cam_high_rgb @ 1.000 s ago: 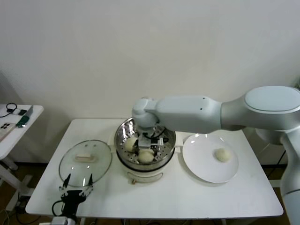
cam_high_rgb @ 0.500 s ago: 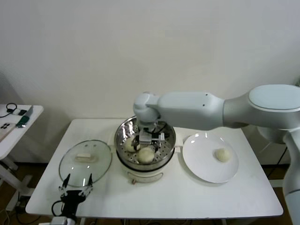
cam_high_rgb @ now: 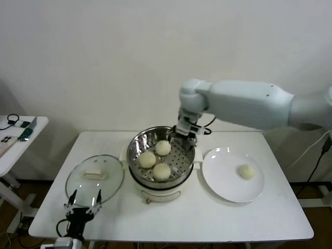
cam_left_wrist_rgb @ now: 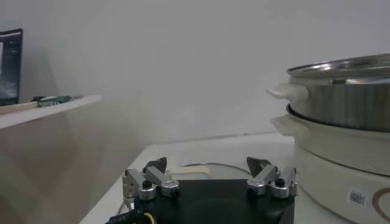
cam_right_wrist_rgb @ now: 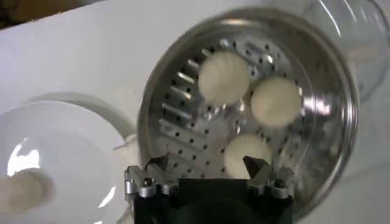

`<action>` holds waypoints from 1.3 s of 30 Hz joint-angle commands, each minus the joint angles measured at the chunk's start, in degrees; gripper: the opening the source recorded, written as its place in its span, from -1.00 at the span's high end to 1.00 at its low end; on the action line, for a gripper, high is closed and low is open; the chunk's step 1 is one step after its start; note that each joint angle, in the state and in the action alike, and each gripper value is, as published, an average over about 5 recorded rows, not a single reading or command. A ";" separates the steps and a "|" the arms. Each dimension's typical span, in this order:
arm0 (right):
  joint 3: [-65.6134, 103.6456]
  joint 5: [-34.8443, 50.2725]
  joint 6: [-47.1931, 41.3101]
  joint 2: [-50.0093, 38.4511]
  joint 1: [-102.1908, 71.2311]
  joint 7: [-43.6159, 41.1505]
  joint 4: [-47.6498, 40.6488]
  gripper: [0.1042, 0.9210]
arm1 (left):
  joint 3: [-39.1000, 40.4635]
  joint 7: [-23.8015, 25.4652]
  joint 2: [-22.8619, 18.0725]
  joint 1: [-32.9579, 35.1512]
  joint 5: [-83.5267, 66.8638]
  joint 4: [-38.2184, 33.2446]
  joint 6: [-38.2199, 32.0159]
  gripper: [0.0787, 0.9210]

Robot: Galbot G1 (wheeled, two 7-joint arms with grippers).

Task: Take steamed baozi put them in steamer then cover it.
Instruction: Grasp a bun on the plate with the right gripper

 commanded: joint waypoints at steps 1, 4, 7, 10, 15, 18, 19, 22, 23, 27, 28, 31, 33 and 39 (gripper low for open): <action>-3.16 15.44 -18.29 -19.99 2.54 3.74 0.03 -0.76 | -0.61 0.01 0.25 -0.39 -1.21 -0.44 0.35 -0.77; -2.08 13.74 -19.22 -24.45 -0.37 3.23 -0.28 -0.76 | -1.03 0.01 0.22 -0.41 -1.57 -0.88 0.56 -0.77; 0.76 10.16 -19.49 -28.09 -5.63 2.93 -1.17 -0.76 | -1.28 0.03 0.27 -0.08 -1.64 -1.39 0.55 -0.77; 4.75 7.19 -19.50 -30.37 -12.01 2.77 -2.42 -0.76 | -1.47 0.06 0.18 0.31 -1.64 -1.85 0.47 -0.77; 11.02 2.90 -18.32 -31.43 -20.36 1.93 -5.40 -0.76 | -1.63 0.13 -0.11 1.11 -1.43 -2.52 0.32 -0.77; 14.50 0.97 -17.53 -31.14 -24.35 1.50 -7.37 -0.76 | -1.75 0.15 -0.35 1.51 -1.24 -2.95 0.35 -0.77; 15.61 0.35 -17.29 -30.94 -25.82 1.44 -8.13 -0.76 | -1.78 0.14 -0.43 1.59 -1.15 -3.05 0.38 -0.77; 18.49 -1.00 -16.78 -30.11 -29.63 1.32 -10.27 -0.76 | -1.85 0.13 -0.66 1.86 -0.71 -3.29 0.44 -0.77; 19.46 -1.43 -16.59 -29.69 -30.92 1.28 -11.20 -0.76 | -1.85 0.12 -0.73 1.97 -0.56 -3.34 0.44 -0.77; 21.71 -2.81 -15.96 -27.70 -34.17 0.96 -14.83 -0.76 | -1.85 0.11 -0.94 2.31 -0.19 -3.33 0.43 -0.77; 22.18 -3.13 -15.83 -27.15 -34.76 0.86 -15.84 -0.76 | -1.85 0.11 -0.98 2.36 -0.12 -3.26 0.43 -0.77; 23.92 -4.09 -15.38 -25.33 -36.34 0.75 -19.02 -0.76 | -1.86 0.10 -1.17 2.49 0.11 -3.11 0.43 -0.77; 25.72 -4.73 -15.06 -23.70 -37.48 0.82 -21.45 -0.76 | -1.89 0.10 -1.32 2.51 0.20 -3.06 0.44 -0.77; 27.73 -5.12 -14.82 -19.77 -38.61 0.81 -25.21 -0.76 | -1.92 0.11 -1.51 2.28 0.46 -2.71 0.56 -0.77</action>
